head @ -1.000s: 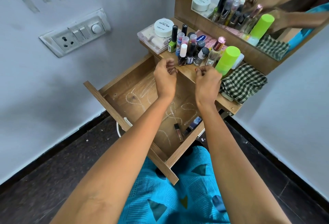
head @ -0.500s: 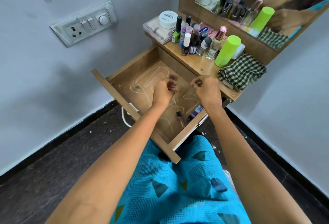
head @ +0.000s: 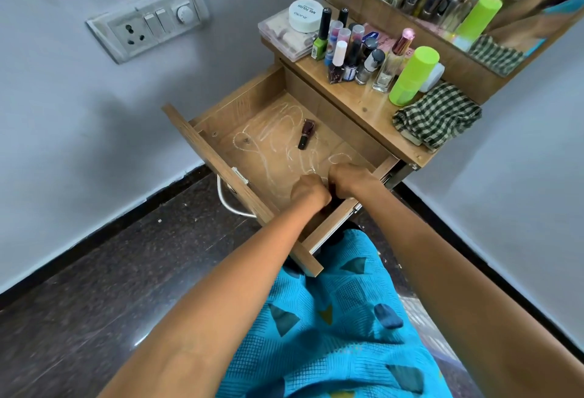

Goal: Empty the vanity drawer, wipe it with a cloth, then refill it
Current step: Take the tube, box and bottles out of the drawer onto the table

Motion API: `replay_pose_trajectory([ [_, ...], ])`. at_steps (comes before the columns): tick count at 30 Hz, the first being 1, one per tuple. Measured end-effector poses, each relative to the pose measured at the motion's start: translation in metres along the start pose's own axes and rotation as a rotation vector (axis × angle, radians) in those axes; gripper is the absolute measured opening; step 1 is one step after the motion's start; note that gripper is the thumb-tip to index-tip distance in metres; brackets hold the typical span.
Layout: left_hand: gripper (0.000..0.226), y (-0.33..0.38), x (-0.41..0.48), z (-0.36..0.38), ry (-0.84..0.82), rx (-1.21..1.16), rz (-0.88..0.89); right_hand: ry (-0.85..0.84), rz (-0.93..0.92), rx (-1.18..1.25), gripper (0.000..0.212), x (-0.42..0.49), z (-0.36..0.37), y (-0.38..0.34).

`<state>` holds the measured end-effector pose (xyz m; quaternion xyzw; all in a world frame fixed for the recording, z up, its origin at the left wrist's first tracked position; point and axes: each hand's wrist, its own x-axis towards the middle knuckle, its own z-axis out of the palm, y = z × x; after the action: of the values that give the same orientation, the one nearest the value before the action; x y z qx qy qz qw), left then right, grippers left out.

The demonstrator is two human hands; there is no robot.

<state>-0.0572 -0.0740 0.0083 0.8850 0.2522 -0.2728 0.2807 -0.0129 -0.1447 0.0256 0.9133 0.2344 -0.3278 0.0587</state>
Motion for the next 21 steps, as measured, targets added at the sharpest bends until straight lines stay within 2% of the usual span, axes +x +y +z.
replay_pose_trajectory([
  [9,0.037,-0.004,0.002,-0.008,0.024,0.063,-0.011,-0.013,-0.117,-0.028,0.024,0.006,-0.005,0.010],
  [17,0.031,-0.008,0.004,-0.016,0.141,0.107,0.012,0.108,-0.194,-0.111,0.026,0.007,-0.003,0.009],
  [21,0.028,-0.010,0.003,-0.023,0.174,0.072,0.016,0.176,-0.174,-0.003,0.025,0.009,-0.003,0.012],
])
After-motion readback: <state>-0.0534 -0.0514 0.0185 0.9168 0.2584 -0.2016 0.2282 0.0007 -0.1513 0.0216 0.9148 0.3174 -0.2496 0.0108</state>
